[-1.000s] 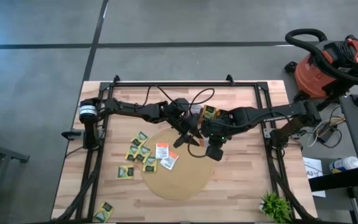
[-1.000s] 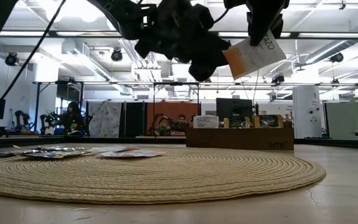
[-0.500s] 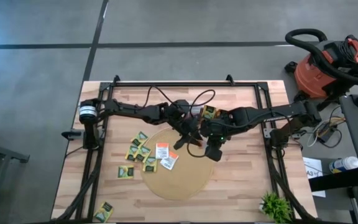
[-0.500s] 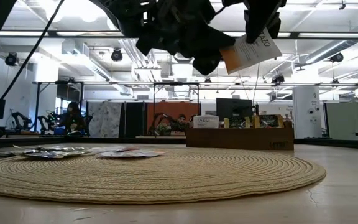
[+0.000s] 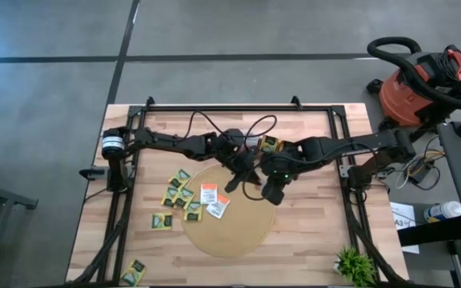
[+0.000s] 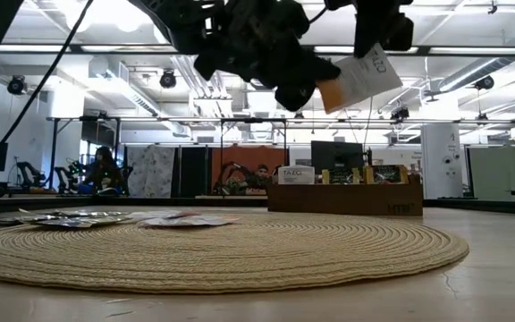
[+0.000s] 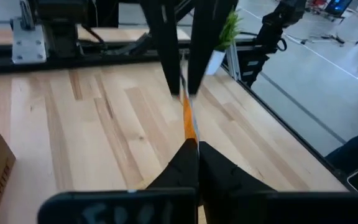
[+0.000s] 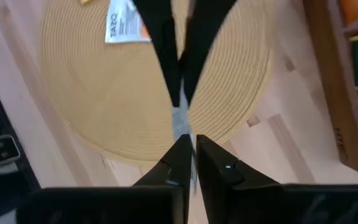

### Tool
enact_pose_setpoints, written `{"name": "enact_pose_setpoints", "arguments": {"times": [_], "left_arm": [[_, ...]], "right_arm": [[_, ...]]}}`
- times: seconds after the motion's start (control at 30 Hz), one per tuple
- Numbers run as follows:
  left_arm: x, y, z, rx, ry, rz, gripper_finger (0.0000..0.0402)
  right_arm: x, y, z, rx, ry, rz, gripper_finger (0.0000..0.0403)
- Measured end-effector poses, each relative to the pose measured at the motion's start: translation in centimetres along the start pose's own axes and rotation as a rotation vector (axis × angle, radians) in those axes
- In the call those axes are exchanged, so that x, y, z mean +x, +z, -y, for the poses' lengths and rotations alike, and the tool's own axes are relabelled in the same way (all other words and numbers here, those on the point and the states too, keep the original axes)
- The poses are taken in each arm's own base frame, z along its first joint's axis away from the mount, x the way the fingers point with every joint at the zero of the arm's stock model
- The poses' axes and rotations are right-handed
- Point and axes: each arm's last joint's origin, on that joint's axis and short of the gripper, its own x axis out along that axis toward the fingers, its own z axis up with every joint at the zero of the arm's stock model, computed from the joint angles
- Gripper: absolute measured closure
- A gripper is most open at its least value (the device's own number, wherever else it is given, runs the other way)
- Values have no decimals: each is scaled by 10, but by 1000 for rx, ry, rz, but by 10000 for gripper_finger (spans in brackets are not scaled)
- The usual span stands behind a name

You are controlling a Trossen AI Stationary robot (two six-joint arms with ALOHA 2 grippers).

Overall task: Pick & Place Tea
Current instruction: Put the orange tea bag into the left section of the wooden organizer

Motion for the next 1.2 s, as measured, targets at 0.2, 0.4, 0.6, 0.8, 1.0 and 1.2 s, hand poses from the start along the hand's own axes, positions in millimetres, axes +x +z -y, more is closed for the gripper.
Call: {"name": "enact_pose_setpoints", "arguments": {"times": [0.2, 0.4, 0.6, 0.8, 1.0, 1.2], "left_arm": [[-2, -3, -3, -36, 6, -16, 401], [-8, -2, -11, -77, 23, 18, 401], [-21, 9, -14, -120, -50, 170, 401], [-34, 26, -15, -113, -48, 365, 401], [-36, 27, -18, -122, -1, 395, 401], [-37, 27, -20, -127, 33, 405, 401]], "right_arm": [[-16, -3, 6, 71, -40, 82, 318], [-39, -11, 13, 119, -101, 181, 256], [-66, -27, 8, 187, -74, 330, 232], [-73, -35, 4, 210, -71, 384, 232], [-73, -33, 3, 151, -79, 403, 232], [-73, -32, 4, 122, -87, 400, 248]]}}
